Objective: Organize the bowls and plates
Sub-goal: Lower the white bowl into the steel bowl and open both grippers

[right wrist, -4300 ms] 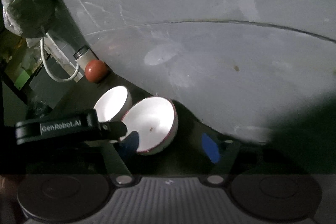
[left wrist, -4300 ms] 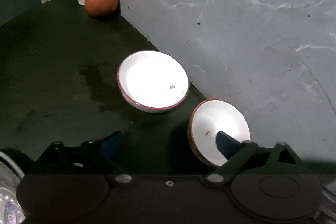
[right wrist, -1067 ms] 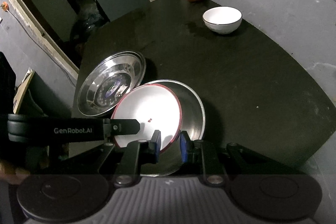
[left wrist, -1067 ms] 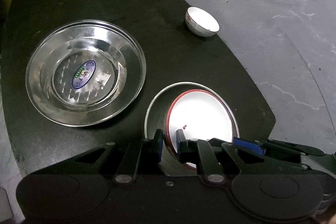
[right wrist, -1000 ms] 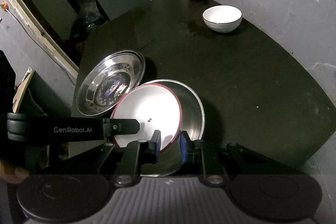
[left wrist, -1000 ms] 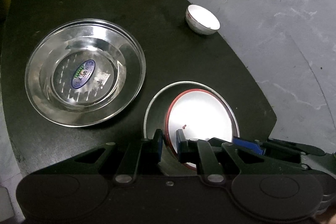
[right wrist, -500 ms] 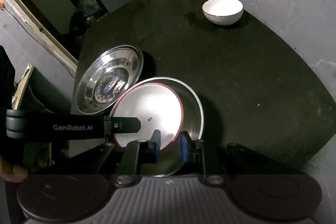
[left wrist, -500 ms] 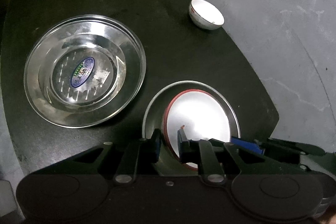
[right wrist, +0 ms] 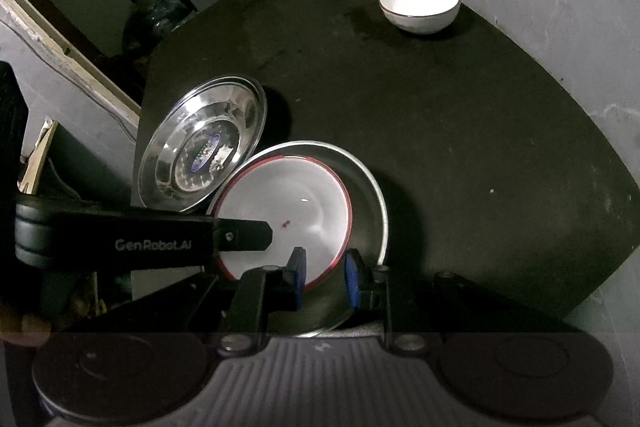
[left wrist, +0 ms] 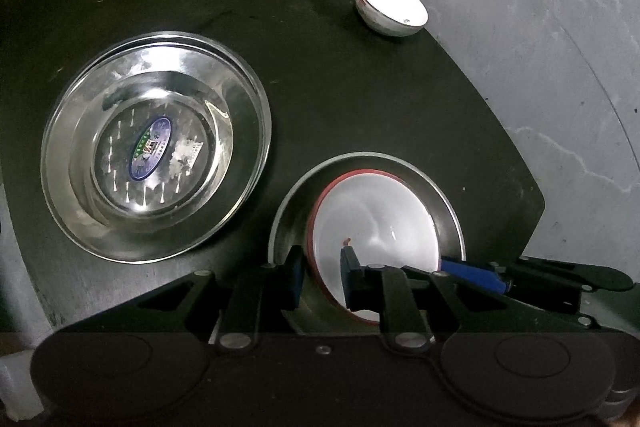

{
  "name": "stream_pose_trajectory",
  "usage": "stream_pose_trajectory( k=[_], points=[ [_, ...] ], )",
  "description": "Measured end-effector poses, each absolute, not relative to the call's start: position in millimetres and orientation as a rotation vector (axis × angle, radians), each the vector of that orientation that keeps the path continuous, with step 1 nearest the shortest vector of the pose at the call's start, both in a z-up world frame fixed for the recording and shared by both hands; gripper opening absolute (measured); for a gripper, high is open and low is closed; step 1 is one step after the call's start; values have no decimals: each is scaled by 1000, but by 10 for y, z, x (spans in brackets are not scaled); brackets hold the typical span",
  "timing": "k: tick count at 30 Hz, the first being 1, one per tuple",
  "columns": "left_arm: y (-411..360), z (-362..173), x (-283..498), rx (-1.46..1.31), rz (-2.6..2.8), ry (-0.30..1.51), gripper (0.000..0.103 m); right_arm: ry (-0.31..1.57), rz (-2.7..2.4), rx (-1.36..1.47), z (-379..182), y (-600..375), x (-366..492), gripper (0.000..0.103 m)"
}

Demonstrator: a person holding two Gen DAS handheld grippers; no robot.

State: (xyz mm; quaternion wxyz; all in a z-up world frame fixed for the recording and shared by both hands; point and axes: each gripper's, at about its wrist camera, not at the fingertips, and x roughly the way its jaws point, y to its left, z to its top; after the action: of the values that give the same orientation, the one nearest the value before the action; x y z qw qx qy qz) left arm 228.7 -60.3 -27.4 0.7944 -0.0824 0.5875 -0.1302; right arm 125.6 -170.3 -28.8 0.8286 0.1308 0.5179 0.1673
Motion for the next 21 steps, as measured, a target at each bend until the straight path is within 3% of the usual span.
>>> stream_pose_trajectory(
  k=[21],
  points=[
    [-597, -251, 2321, -166, -309, 1278, 40, 1104, 363, 289, -292, -1721, 1259, 25]
  ],
)
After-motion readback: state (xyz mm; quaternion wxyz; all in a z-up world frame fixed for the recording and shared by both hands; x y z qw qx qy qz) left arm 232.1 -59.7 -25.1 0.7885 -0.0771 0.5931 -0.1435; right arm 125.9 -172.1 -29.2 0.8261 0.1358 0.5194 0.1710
